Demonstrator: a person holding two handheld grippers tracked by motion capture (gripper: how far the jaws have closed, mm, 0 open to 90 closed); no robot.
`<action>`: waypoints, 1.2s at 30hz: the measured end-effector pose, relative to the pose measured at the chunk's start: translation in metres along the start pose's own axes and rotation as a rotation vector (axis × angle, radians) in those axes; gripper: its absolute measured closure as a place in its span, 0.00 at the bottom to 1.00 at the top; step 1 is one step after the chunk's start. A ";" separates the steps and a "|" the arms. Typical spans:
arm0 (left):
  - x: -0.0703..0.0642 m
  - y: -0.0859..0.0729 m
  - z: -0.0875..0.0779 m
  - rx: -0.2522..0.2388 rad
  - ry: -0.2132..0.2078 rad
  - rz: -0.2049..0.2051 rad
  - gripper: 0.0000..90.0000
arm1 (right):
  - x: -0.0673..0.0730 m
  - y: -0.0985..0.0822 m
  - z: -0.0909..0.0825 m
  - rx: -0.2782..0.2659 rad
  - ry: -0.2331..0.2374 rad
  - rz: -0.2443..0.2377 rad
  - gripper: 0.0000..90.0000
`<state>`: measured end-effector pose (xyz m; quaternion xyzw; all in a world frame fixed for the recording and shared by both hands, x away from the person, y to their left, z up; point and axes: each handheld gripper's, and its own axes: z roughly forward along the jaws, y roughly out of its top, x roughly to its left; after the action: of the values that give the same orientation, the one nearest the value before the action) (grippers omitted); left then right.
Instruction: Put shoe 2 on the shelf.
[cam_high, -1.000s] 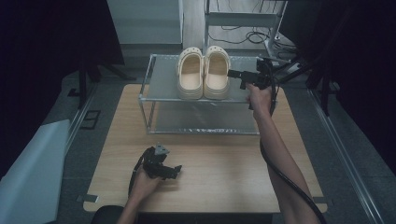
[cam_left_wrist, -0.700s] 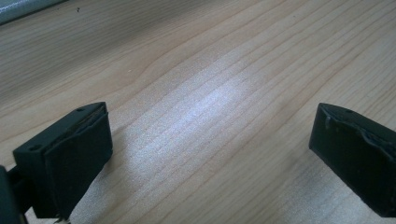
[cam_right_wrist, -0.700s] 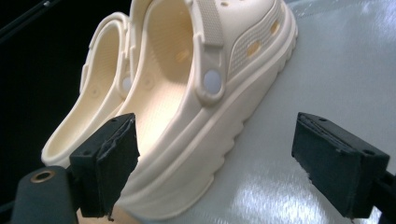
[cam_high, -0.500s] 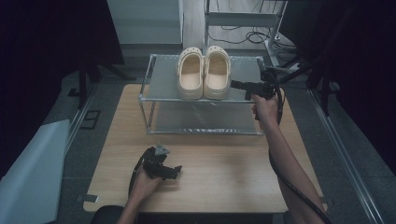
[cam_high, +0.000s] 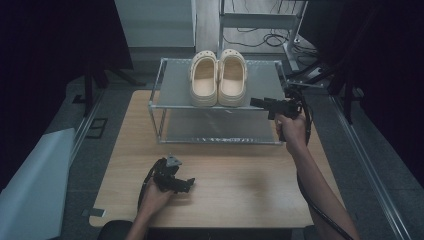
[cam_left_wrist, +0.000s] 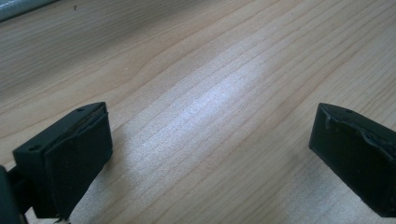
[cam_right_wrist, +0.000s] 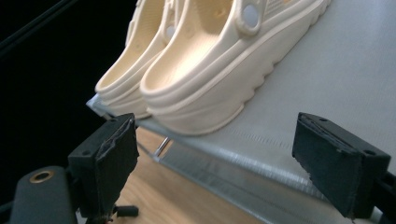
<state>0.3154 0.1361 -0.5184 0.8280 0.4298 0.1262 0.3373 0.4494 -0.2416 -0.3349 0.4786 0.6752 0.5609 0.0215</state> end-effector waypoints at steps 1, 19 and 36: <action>0.000 0.000 0.000 0.000 -0.002 0.001 0.00 | 0.001 -0.004 -0.004 0.005 0.014 -0.005 0.16; -0.001 0.000 0.000 -0.003 -0.006 -0.001 0.00 | 0.005 -0.042 -0.036 0.040 0.051 -0.033 0.16; -0.001 -0.002 -0.003 -0.008 -0.004 -0.005 0.00 | -0.005 -0.078 -0.064 0.095 0.001 -0.095 0.11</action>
<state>0.3118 0.1379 -0.5174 0.8259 0.4308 0.1255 0.3416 0.3673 -0.2851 -0.3745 0.4464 0.7229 0.5268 0.0251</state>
